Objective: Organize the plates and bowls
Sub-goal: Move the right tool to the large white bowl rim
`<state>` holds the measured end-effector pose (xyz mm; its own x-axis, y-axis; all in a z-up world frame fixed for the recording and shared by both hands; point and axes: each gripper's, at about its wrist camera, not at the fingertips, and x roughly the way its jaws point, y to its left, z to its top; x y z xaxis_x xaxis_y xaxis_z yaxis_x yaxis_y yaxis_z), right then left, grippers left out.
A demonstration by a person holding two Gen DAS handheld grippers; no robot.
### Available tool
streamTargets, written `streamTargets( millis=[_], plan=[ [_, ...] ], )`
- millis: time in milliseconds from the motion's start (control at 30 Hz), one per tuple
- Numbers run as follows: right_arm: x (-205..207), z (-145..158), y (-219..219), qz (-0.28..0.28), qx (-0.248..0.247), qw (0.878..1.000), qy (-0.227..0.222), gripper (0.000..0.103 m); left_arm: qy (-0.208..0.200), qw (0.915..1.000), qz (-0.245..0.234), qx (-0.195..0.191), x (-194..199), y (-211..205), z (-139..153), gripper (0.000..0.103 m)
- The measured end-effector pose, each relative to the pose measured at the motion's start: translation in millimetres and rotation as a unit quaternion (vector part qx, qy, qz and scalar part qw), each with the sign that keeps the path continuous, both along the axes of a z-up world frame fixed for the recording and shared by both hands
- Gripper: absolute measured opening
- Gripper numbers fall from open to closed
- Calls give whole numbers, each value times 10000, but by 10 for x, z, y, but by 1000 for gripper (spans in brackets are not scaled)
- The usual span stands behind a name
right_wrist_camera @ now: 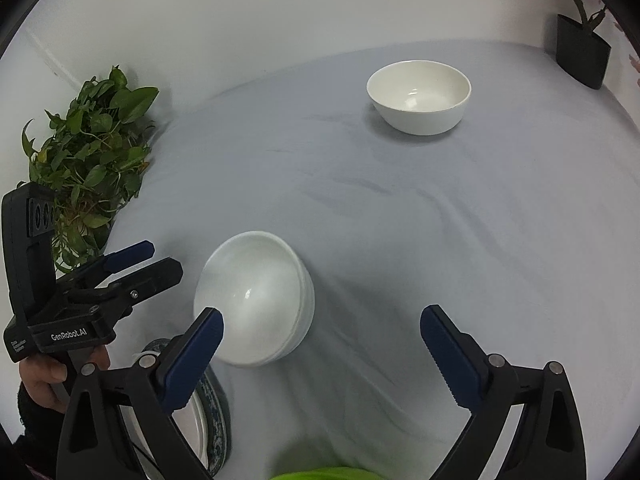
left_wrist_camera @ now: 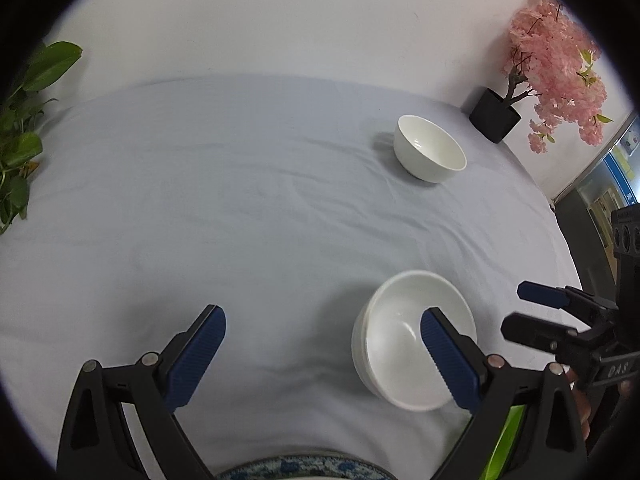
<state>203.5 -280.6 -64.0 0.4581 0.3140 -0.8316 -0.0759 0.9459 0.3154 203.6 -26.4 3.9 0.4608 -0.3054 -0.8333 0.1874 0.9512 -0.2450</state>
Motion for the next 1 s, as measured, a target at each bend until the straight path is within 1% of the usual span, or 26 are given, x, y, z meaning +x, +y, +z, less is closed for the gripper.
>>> streamTargets(
  millis=[133, 267, 333, 433, 533, 667, 700, 733, 800, 867, 900, 933, 967, 1000],
  plan=[
    [320, 26, -283, -364, 57, 9993, -38, 100, -47, 9999, -108, -56, 301, -46, 109, 98],
    [756, 211, -739, -992, 242, 9944, -262, 100, -78, 9992, -350, -197, 768, -175, 239, 98],
    [1002, 276, -940, -1258, 228, 9913, -325, 100, -23, 9983, -516, -270, 993, -269, 243, 98],
    [1323, 285, -1144, -1479, 238, 9882, -304, 99, 139, 9965, -741, -351, 1353, -456, 188, 98],
    [1614, 226, -1285, -1605, 155, 9866, -248, 98, 365, 9946, -873, -435, 1696, -671, 80, 98],
    [1902, 60, -1411, -1588, 301, 9868, -49, 90, 677, 9909, -952, -675, 2014, -854, -149, 97],
    [1960, 23, -1432, -1564, 339, 9871, -23, 89, 834, 9896, -969, -664, 2098, -909, -242, 95],
    [2015, -5, -1437, -1530, 361, 9876, -1, 84, 928, 9888, -981, -637, 2153, -944, -293, 93],
    [2118, -77, -1448, -1491, 366, 9881, 65, 78, 1086, 9867, -1048, -596, 2238, -1028, -389, 80],
    [2218, -151, -1459, -1479, 386, 9882, 123, 68, 1138, 9856, -1083, -623, 2287, -1081, -423, 73],
    [2258, -179, -1471, -1455, 452, 9883, 117, 66, 1136, 9857, -1082, -617, 2304, -1108, -434, 67],
    [2302, -207, -1480, -1443, 517, 9881, 121, 63, 1135, 9856, -1094, -619, 2319, -1131, -439, 62],
    [2338, -225, -1483, -1442, 554, 9879, 131, 57, 1144, 9852, -1120, -618, 2330, -1153, -444, 54],
    [2372, -252, -1487, -1438, 565, 9879, 136, 54, 1154, 9847, -1151, -613, 2339, -1187, -449, 47]
  ],
)
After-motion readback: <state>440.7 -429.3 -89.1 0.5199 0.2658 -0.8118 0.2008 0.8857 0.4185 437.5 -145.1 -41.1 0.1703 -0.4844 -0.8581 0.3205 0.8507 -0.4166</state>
